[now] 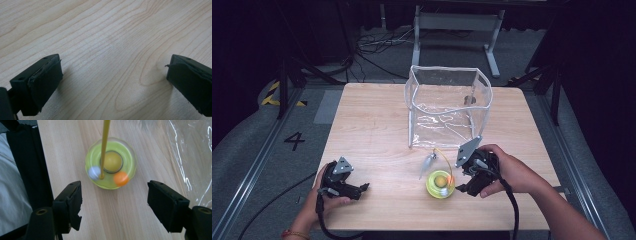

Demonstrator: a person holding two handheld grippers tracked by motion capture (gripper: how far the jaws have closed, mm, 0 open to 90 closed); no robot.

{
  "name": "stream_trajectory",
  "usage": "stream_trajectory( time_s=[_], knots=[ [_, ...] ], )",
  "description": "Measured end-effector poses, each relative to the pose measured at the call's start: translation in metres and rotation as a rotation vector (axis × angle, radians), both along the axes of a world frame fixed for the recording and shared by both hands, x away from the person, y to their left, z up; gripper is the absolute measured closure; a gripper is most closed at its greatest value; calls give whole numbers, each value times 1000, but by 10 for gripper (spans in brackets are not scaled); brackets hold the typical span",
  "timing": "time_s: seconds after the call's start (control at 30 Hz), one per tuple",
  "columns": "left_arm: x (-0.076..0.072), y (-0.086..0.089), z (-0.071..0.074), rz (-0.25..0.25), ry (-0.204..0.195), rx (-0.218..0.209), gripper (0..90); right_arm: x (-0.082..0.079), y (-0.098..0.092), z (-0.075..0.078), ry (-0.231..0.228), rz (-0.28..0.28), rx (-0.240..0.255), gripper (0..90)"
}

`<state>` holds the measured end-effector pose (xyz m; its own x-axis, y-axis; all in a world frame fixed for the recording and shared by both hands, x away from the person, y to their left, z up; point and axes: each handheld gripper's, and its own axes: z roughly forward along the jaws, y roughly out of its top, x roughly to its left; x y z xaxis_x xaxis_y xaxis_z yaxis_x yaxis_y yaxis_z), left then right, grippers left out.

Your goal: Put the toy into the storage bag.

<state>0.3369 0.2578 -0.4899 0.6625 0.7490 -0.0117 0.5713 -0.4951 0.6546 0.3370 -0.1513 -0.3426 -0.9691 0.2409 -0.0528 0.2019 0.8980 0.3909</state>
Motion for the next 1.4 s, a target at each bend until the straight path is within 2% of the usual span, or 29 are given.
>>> stream_trajectory(
  time_s=[0.17, 0.27, 0.47, 0.73, 0.83, 1.0, 1.1, 1.2, 1.33, 1.4],
  knots=[
    [0, 0, 0, -1, -4, 2, 5, 0, 7, 2, 2, 10, 5, 295],
    [0, 0, 0, -2, -4, 2, 5, 0, 12, 1, 8, 20, -10, 309],
    [1, 1, 0, -8, -5, 7, 5, 3, 20, -3, 16, 28, -14, 369],
    [1, 1, 0, -8, -5, 6, 5, 4, 27, -1, 40, 42, -10, 668],
    [1, 1, 0, -8, -5, 7, 5, 3, 27, 0, 46, 58, -18, 735],
    [1, 1, 0, -7, -5, 7, 5, 2, 26, 5, 42, 66, -7, 762],
    [1, 1, 0, -7, -3, 6, 5, 4, 26, 11, 38, 49, 8, 732],
    [1, 1, 0, -8, -5, 6, 5, 5, 26, 16, 36, 55, 20, 765],
    [1, 1, 0, -7, -4, 7, 5, 5, 27, 19, 29, 71, 17, 871],
    [0, 1, 0, -6, 1, 5, 5, 5, 28, 21, 35, 84, 22, 880]
  ],
)
